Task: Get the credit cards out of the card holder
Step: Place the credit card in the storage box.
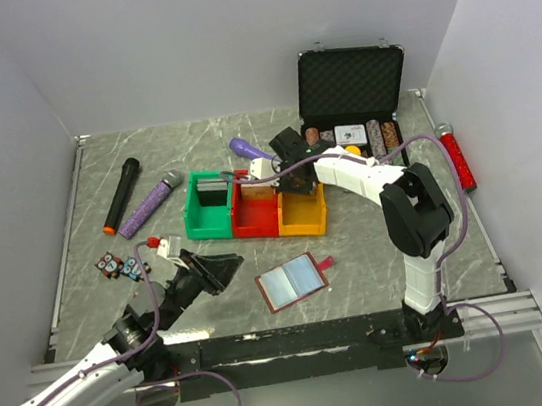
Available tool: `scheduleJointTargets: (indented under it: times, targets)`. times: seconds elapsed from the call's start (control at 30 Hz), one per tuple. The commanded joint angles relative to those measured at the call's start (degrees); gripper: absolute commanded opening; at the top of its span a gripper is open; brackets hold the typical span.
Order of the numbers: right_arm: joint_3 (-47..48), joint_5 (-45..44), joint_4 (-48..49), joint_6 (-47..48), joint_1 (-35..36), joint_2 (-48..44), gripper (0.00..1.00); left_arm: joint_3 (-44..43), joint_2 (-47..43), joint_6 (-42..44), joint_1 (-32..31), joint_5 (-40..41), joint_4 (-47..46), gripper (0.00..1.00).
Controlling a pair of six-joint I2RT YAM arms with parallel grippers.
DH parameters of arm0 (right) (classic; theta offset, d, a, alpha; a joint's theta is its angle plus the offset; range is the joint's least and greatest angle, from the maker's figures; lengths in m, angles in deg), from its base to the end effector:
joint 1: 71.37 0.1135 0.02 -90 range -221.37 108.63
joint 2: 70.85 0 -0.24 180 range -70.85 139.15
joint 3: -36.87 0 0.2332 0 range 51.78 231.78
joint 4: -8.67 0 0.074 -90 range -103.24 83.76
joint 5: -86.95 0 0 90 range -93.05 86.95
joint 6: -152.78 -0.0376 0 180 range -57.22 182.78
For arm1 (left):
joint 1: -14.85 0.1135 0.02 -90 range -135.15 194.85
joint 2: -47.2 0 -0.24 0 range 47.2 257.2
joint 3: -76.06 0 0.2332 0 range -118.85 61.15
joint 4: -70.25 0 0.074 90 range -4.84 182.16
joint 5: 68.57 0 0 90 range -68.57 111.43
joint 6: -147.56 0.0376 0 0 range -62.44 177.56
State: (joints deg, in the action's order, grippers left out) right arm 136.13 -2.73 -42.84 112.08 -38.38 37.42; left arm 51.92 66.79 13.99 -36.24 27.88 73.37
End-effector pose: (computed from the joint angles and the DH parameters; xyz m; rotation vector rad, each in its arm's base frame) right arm 0.3190 0.2073 0.2077 -1.7319 1.9793 -0.0909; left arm 0.0898 -0.1045 0.2152 0.0133 1.6789 -1.1996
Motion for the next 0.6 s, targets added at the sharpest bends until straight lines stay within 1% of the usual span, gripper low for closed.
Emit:
scheduleJointTargets:
  times: [0.0, 0.03, 0.3, 0.4, 0.5, 0.57]
  targets:
    - [-1.6, -0.2, 3.6, -0.2, -0.3, -0.6, 0.00, -2.3, 1.8, 1.0, -0.1, -0.2, -3.4, 0.37]
    - [-1.7, -1.6, 3.8, -0.2, -0.3, -0.4, 0.00, -2.4, 2.1, 1.0, -0.1, -0.4, -3.6, 0.37]
    - [-1.0, -3.6, 4.3, -0.9, -0.3, -0.1, 0.00, -1.9, 1.7, 0.8, -0.1, -0.1, -3.4, 0.37]
    - [-1.0, -3.6, 4.4, -1.3, -0.4, -0.3, 0.04, -1.7, 1.6, 0.5, -0.1, 0.0, -3.6, 0.37]
    - [-1.4, -4.2, 4.7, -1.8, -0.3, -0.3, 0.06, -1.8, 1.8, 0.5, -0.1, -0.2, -3.7, 0.37]
    - [-1.7, -4.4, 4.9, -2.3, -0.3, -0.2, 0.09, -1.8, 1.9, 0.4, -0.1, -0.5, -3.9, 0.37]
